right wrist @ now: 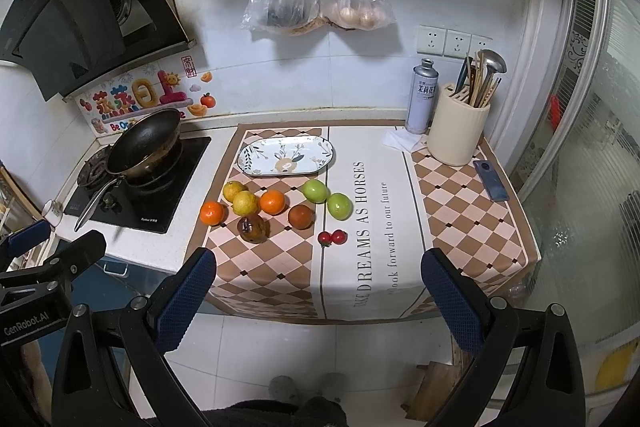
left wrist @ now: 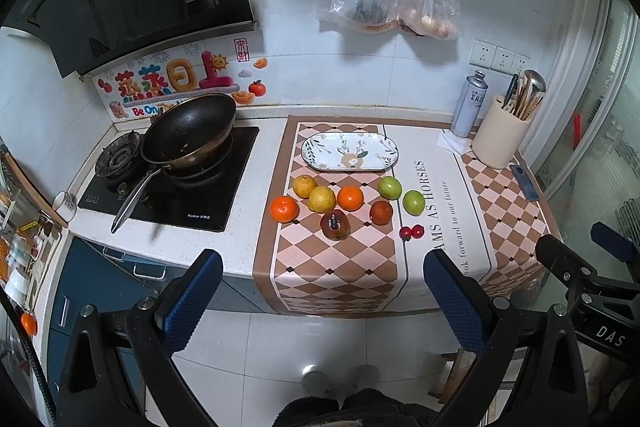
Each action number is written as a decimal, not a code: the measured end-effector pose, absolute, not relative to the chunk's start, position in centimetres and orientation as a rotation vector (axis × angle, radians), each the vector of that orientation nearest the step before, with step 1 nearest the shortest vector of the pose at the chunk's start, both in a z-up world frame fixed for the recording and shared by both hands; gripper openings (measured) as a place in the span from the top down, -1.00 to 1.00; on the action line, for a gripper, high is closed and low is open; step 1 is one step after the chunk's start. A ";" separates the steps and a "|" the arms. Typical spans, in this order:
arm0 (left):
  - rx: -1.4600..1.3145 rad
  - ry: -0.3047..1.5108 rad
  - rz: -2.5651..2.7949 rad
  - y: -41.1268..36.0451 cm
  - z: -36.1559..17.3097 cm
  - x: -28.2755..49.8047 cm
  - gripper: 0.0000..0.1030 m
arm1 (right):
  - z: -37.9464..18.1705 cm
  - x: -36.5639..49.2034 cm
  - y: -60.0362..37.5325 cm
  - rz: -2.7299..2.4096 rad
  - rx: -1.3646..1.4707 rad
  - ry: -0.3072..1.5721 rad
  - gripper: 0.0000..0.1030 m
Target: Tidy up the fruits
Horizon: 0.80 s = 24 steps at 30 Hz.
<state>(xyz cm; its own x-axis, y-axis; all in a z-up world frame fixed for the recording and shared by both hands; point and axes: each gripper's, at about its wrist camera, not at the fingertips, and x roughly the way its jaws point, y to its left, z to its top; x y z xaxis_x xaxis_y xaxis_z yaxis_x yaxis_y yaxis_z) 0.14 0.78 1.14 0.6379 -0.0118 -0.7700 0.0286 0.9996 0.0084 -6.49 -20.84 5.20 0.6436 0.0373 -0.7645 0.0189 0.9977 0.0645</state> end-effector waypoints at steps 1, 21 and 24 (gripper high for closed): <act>0.020 0.879 -0.023 0.8 1.1 0.1 -1.00 | 5.2 -6.5 -20.8 0.010 0.069 0.872 -1.00; 0.018 0.879 -0.031 0.8 1.2 1.4 -1.00 | 4.9 -5.6 -21.0 0.002 0.072 0.871 -1.00; 0.019 0.879 -0.031 0.7 1.2 1.4 -1.00 | 4.9 -5.5 -21.2 0.000 0.074 0.867 -1.00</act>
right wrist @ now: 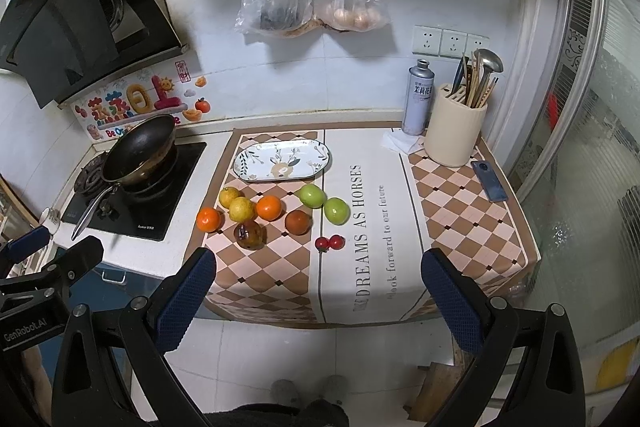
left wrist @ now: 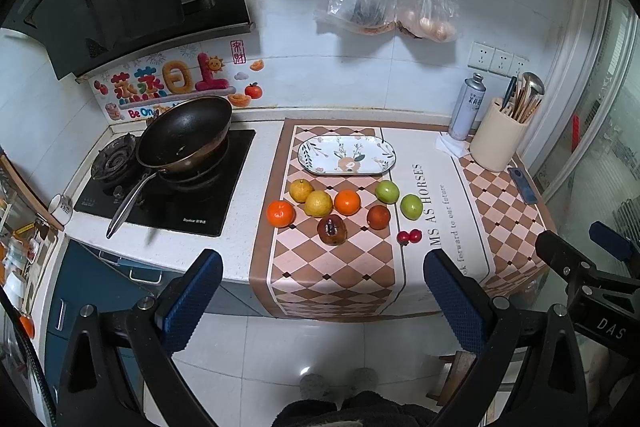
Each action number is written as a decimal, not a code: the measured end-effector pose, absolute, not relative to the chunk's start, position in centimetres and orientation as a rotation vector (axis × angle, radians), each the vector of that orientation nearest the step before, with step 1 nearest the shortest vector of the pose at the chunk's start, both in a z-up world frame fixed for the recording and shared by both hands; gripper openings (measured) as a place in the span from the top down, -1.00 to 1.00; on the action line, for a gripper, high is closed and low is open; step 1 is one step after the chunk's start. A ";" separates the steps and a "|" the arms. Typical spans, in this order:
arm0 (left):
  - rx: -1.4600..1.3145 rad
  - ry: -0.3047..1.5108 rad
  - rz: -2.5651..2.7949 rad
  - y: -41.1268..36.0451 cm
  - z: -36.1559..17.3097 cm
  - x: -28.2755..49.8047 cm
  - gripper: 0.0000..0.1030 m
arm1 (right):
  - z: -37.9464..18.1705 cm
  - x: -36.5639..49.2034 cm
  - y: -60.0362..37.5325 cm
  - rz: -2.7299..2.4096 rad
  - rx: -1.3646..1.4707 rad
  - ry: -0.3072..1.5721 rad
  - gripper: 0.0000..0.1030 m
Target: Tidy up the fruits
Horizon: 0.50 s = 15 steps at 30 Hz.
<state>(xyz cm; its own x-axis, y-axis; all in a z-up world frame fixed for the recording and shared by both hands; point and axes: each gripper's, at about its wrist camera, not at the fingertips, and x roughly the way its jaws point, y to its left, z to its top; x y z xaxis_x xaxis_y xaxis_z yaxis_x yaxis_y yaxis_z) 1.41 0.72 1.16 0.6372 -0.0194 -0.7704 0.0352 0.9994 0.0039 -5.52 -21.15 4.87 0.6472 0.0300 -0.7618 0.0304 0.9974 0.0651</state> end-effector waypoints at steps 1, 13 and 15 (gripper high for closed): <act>0.017 0.880 -0.034 0.7 1.1 1.5 -1.00 | 4.9 -5.4 -21.3 -0.003 0.077 0.865 -1.00; 0.012 0.717 0.047 4.2 -0.6 4.6 -1.00 | 2.4 -1.9 -19.8 -0.023 0.190 0.813 -1.00; 0.029 0.716 0.064 5.0 -1.5 6.0 -1.00 | 1.4 -0.8 -19.1 -0.032 0.185 0.810 -1.00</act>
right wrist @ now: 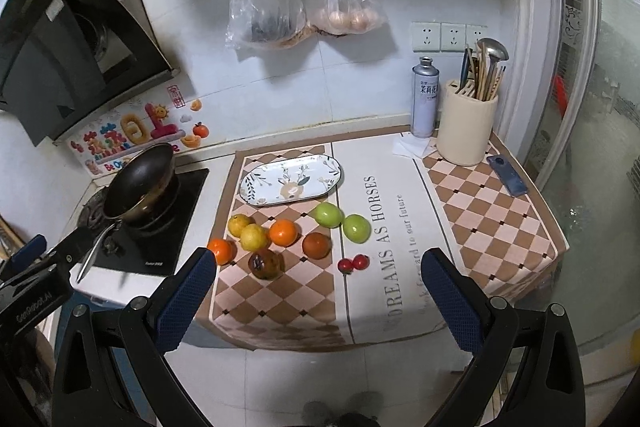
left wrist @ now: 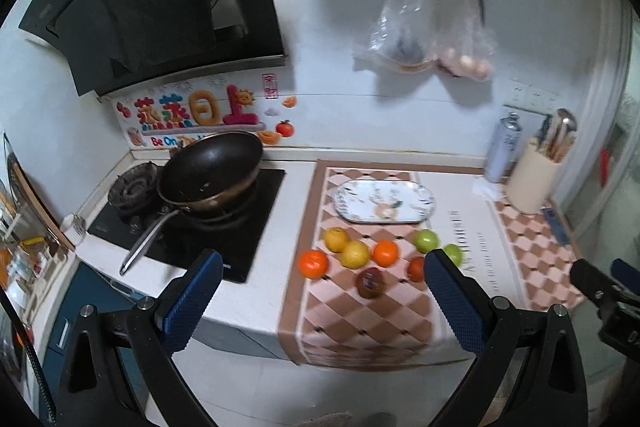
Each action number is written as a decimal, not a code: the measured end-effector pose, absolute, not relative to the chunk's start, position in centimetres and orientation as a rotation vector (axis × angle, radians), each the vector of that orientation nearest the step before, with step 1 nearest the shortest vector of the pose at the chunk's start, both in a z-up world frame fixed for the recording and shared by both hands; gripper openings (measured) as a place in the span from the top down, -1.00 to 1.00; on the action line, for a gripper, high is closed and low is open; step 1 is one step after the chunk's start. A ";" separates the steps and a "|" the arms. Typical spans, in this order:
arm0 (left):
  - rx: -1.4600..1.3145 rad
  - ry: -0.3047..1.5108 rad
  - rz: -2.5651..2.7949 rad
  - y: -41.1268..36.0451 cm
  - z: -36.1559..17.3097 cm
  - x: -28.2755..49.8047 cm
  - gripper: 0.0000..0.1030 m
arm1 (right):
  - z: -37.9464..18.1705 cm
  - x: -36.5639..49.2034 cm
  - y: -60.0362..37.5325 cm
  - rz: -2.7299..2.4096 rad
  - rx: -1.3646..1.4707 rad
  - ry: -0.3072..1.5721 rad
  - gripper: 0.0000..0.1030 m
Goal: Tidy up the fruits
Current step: 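Grasp an orange with the left tool while the right tool grasps another orange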
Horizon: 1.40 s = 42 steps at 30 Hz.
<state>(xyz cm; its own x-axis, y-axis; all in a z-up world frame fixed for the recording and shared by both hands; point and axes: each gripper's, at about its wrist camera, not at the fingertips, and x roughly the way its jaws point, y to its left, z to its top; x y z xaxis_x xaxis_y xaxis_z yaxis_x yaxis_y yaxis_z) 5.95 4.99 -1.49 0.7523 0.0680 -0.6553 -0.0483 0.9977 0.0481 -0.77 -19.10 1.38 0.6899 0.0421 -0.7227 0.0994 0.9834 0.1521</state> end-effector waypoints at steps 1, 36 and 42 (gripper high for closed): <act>0.035 0.722 0.073 5.5 -2.1 6.8 -1.00 | 0.7 0.1 -18.8 -0.039 0.186 0.823 -1.00; -0.373 1.583 0.246 11.5 -32.8 32.7 -0.47 | -34.2 35.7 -6.9 0.506 -0.081 1.601 -0.46; -0.335 1.604 0.199 10.5 -34.0 33.2 -0.23 | -35.4 36.4 -5.9 0.482 -0.137 1.607 -0.43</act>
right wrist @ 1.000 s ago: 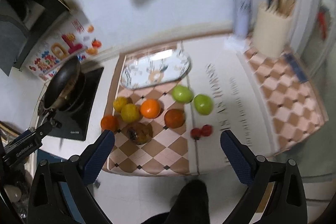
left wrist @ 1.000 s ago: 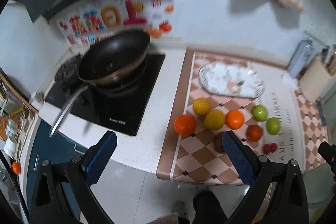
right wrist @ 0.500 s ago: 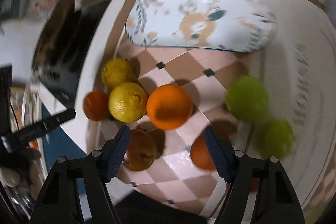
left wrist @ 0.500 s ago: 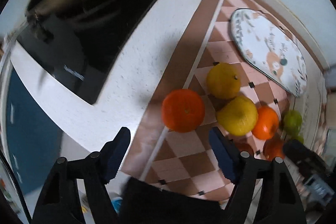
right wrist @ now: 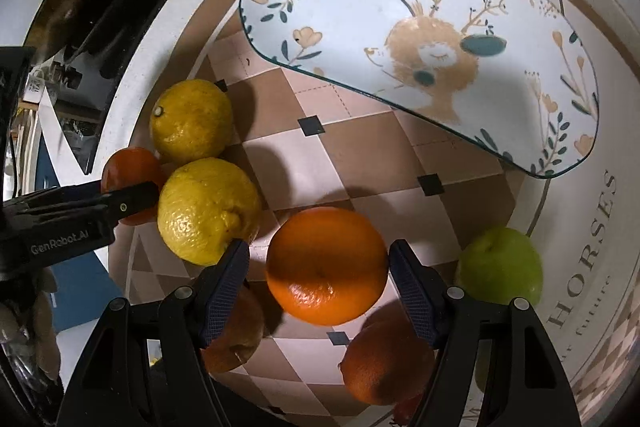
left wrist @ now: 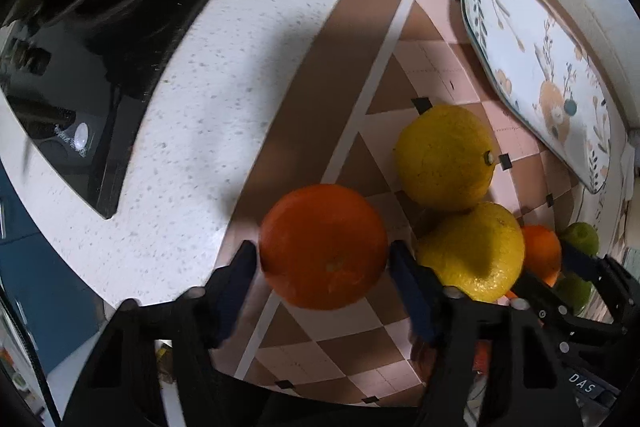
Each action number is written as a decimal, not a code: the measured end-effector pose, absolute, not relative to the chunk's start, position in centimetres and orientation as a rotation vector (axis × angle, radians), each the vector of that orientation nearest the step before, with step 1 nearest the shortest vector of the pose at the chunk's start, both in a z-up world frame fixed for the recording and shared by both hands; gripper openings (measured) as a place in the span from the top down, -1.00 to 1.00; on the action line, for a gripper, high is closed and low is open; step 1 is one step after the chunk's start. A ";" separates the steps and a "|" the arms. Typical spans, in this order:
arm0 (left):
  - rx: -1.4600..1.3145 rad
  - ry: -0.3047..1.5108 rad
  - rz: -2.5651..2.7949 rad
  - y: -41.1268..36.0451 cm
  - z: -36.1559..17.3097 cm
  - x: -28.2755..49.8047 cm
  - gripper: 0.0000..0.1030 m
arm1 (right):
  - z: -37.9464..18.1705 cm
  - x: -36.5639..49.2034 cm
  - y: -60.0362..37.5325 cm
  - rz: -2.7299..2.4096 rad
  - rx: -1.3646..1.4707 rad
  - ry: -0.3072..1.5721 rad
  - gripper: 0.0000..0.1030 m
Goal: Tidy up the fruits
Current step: 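Grasp an orange with the left tool while the right tool grasps another orange, then carry both oranges onto the white plate and open both tools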
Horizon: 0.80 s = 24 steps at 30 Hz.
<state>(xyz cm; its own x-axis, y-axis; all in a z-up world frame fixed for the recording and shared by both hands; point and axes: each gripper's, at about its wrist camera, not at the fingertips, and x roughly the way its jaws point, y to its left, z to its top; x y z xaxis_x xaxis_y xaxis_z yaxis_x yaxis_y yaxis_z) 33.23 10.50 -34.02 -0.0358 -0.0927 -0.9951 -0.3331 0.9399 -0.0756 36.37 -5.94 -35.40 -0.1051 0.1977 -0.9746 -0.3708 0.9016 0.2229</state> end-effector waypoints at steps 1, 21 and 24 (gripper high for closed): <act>-0.331 1.597 0.198 10.5 -33.9 33.2 -0.23 | -35.5 36.4 -5.9 0.478 -0.138 1.612 -0.37; -0.269 1.434 0.074 5.5 -23.6 36.1 -0.20 | -28.6 38.1 -11.7 0.407 0.075 1.492 -0.26; -0.265 1.376 -0.017 3.4 -20.3 39.4 -0.20 | -27.0 40.6 -13.1 0.376 0.115 1.450 -0.26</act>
